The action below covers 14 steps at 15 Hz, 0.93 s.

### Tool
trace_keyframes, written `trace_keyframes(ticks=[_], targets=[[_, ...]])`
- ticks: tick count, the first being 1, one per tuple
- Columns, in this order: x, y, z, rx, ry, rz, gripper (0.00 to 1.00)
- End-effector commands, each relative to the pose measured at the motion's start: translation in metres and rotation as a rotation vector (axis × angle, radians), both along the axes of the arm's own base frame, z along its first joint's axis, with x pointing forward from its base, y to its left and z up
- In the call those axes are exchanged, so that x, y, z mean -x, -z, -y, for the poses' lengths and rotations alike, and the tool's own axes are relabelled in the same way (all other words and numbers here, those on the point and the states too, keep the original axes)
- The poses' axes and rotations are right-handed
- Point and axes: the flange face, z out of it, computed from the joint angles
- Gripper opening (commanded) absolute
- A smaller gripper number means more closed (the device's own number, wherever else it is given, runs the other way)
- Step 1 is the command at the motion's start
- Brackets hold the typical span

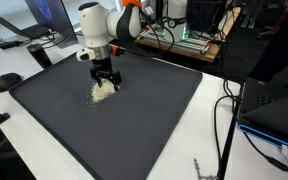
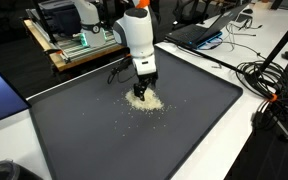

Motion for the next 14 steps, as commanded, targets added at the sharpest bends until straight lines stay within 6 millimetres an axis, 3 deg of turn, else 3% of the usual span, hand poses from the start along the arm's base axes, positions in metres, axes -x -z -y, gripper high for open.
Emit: trace_keyframes(ticks=[1, 3, 6, 7, 14], targets=[[-0.005, 0.002, 0.004, 0.008, -0.024, -0.042, 1.0], [-0.005, 0.001, 0.005, 0.017, -0.032, -0.059, 0.97], [-0.007, 0.0, 0.007, 0.031, -0.045, -0.067, 0.77], [-0.009, -0.001, 0.007, 0.037, -0.049, -0.062, 0.63], [-0.016, -0.004, 0.001, 0.074, -0.066, -0.056, 0.13]])
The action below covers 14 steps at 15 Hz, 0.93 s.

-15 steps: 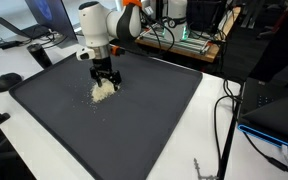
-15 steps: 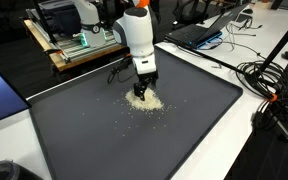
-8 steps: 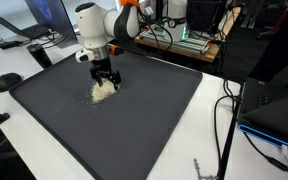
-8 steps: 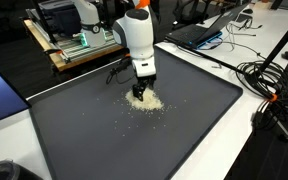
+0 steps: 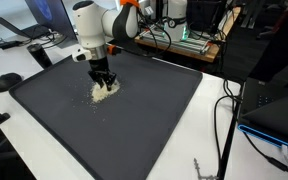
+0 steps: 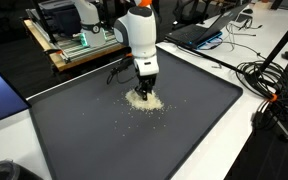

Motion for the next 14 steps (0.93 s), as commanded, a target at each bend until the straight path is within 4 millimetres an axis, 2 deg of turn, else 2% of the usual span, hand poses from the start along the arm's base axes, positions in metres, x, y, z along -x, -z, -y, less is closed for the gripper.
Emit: trace_keyframes(ticks=[1, 2, 3, 14], targets=[[-0.004, 0.002, -0.007, 0.027, -0.029, -0.024, 0.07], [-0.004, 0.001, -0.01, 0.032, -0.035, -0.028, 0.01], [-0.004, -0.001, -0.013, 0.034, -0.042, -0.029, 0.0], [-0.005, -0.006, -0.022, 0.046, -0.064, -0.049, 0.02]])
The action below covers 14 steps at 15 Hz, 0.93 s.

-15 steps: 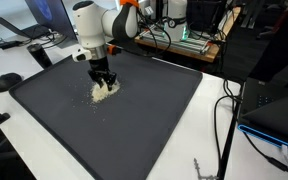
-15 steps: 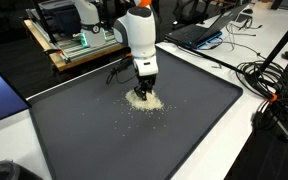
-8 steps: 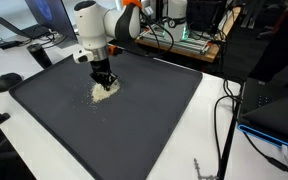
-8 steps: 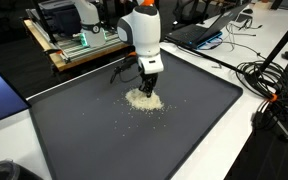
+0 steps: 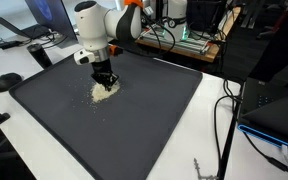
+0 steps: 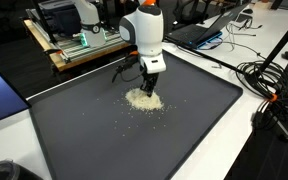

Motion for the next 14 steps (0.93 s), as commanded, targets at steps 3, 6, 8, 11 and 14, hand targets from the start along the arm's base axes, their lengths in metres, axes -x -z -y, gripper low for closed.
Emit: trace_keyframes(ticks=[3, 6, 8, 11, 14], targets=[[-0.002, -0.005, -0.002, 0.023, -0.002, -0.017, 0.02], [-0.001, -0.006, -0.003, 0.021, -0.007, -0.008, 0.02], [-0.001, -0.011, -0.002, 0.009, -0.004, -0.006, 0.31], [0.003, -0.027, 0.003, 0.026, 0.013, 0.015, 0.45], [0.005, -0.049, 0.007, 0.043, 0.017, 0.033, 0.66]])
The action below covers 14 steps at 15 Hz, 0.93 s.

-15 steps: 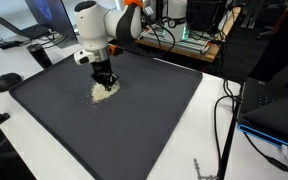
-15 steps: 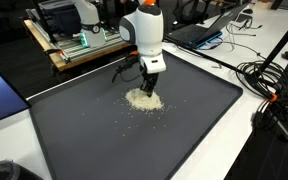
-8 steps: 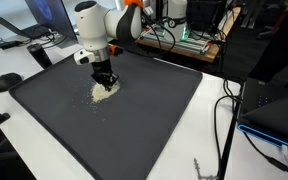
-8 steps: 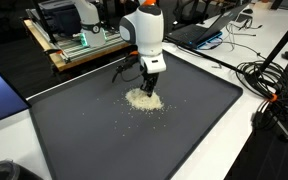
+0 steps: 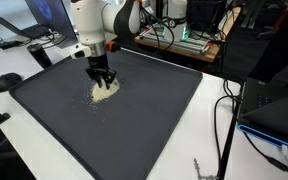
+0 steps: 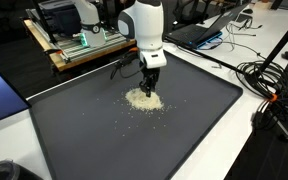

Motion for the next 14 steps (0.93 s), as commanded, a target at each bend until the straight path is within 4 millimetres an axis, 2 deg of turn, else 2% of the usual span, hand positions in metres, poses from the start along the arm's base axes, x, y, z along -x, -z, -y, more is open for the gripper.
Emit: trace_keyframes(ticks=[1, 4, 5, 9, 14], targets=[[0.009, -0.031, 0.002, 0.03, 0.009, -0.001, 0.72], [0.009, -0.046, 0.003, 0.022, 0.054, -0.016, 0.94], [0.01, -0.051, 0.003, 0.011, 0.082, -0.034, 0.98], [0.01, -0.072, 0.002, 0.057, 0.198, -0.102, 1.0], [-0.011, -0.1, -0.019, 0.162, 0.311, -0.105, 1.0]])
